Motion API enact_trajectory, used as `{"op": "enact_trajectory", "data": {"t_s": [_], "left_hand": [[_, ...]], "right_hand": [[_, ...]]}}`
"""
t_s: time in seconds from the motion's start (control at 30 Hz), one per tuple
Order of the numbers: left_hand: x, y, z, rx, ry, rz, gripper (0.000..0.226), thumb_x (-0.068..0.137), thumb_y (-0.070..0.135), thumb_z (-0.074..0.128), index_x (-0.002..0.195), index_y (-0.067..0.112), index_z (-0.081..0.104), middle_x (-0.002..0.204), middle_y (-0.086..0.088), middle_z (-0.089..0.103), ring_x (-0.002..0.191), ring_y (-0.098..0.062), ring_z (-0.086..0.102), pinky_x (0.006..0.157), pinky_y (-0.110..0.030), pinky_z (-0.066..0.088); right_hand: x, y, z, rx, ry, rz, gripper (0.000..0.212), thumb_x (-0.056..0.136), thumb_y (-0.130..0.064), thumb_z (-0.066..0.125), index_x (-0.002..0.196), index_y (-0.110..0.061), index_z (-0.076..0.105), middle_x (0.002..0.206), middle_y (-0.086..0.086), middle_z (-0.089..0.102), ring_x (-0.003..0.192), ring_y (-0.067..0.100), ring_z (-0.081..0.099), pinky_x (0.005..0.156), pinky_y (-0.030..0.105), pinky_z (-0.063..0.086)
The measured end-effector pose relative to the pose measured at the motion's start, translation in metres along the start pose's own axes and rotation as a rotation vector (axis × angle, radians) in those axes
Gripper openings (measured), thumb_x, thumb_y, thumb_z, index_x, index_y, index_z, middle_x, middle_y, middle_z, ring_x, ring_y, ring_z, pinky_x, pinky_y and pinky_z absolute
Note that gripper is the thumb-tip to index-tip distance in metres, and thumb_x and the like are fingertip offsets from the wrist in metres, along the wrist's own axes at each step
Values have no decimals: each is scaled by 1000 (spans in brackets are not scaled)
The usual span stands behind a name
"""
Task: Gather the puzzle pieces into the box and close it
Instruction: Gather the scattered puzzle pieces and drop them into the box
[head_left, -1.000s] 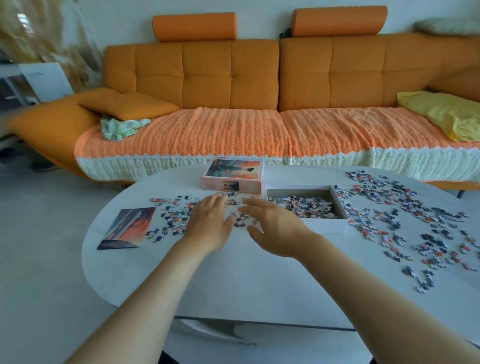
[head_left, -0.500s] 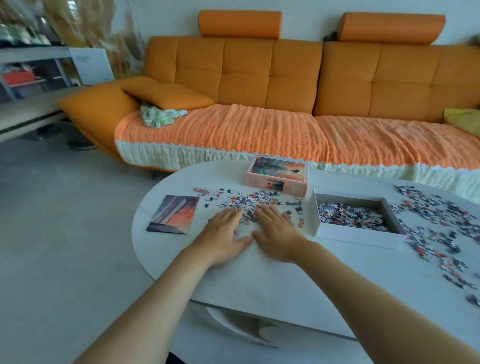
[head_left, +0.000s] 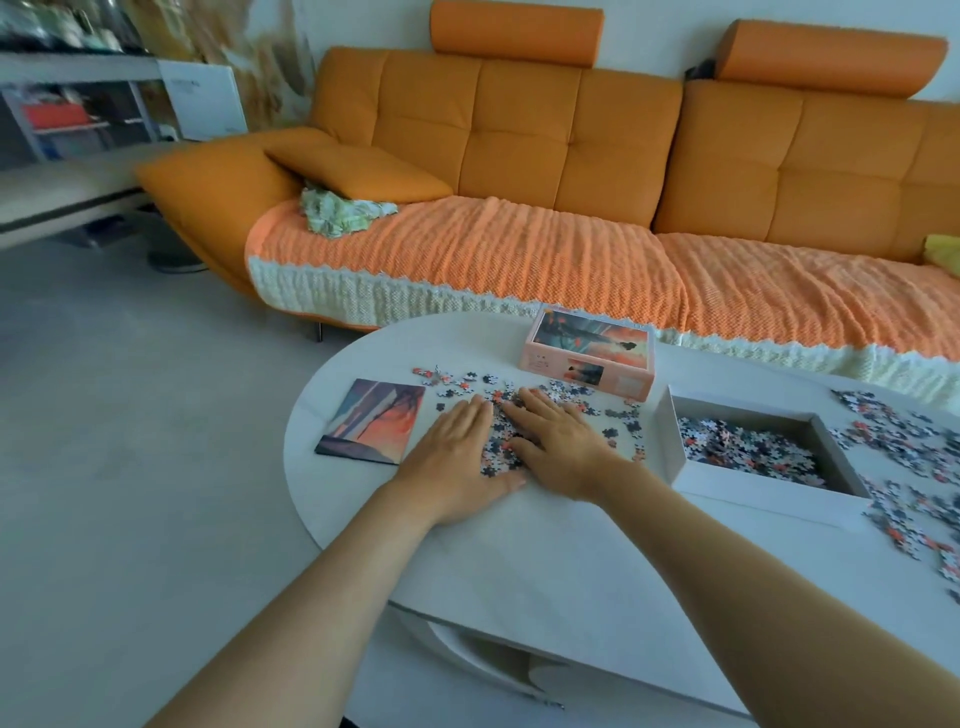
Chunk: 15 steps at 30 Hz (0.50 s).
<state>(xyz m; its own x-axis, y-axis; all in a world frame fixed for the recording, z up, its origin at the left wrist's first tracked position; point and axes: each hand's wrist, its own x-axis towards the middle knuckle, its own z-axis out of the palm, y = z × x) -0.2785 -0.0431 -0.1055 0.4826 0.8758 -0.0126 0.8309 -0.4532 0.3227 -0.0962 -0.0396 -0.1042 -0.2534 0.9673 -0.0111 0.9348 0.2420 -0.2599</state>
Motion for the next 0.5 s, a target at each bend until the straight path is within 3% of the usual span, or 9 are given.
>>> {"op": "enact_trajectory", "data": {"t_s": [0.1, 0.17, 0.23, 0.27, 0.37, 0.43, 0.5], "left_hand": [[5, 0, 1, 33, -32, 23, 112, 78, 85, 36, 155, 17, -9, 162, 1, -15, 148, -15, -15, 120, -33, -7], [6, 5, 2, 48, -35, 69, 110, 78, 83, 40, 156, 17, -3, 163, 2, -10, 149, -15, -13, 120, -33, -6], [6, 11, 3, 12, 5, 133, 105, 79, 79, 46, 156, 18, 8, 163, 5, 1, 149, -12, -4, 121, -31, 0], [6, 15, 5, -28, 44, 167, 101, 79, 76, 51, 154, 19, 17, 161, 5, 12, 148, -11, 4, 121, -31, 7], [0, 28, 8, -155, 131, 246, 85, 75, 69, 60, 144, 25, 36, 137, 10, 39, 132, -10, 27, 111, -35, 31], [-5, 36, 12, -146, 140, 255, 90, 75, 72, 58, 147, 24, 32, 136, 9, 37, 130, -11, 28, 109, -36, 33], [-7, 38, 15, -89, 164, 219, 101, 75, 80, 49, 151, 21, 23, 148, 7, 28, 139, -13, 20, 114, -38, 29]], "right_hand": [[-17, -1, 4, 133, 130, -119, 46, 97, -24, 45, 143, -25, 46, 155, -5, 33, 145, 11, 23, 120, 31, 12], [-32, -3, 5, 227, 204, -167, 40, 91, -9, 51, 128, -19, 62, 143, -3, 51, 134, 10, 40, 113, 15, 19], [-42, -1, 1, 310, 277, -153, 35, 84, -1, 52, 111, -14, 71, 130, 1, 61, 123, 13, 51, 105, 7, 26], [-46, 1, -1, 328, 315, -132, 33, 83, 1, 52, 106, -13, 72, 128, 3, 61, 122, 14, 52, 105, 10, 30], [-52, 11, -4, 341, 373, -55, 31, 86, -5, 50, 110, -17, 67, 140, 5, 51, 135, 18, 41, 113, 32, 31], [-56, 16, -1, 237, 334, -5, 34, 93, -20, 47, 126, -22, 55, 154, 2, 35, 146, 17, 23, 118, 41, 22], [-60, 18, 2, 87, 203, 70, 51, 99, -40, 36, 148, -25, 31, 162, -1, 10, 150, 14, -1, 122, 41, 4]]}}
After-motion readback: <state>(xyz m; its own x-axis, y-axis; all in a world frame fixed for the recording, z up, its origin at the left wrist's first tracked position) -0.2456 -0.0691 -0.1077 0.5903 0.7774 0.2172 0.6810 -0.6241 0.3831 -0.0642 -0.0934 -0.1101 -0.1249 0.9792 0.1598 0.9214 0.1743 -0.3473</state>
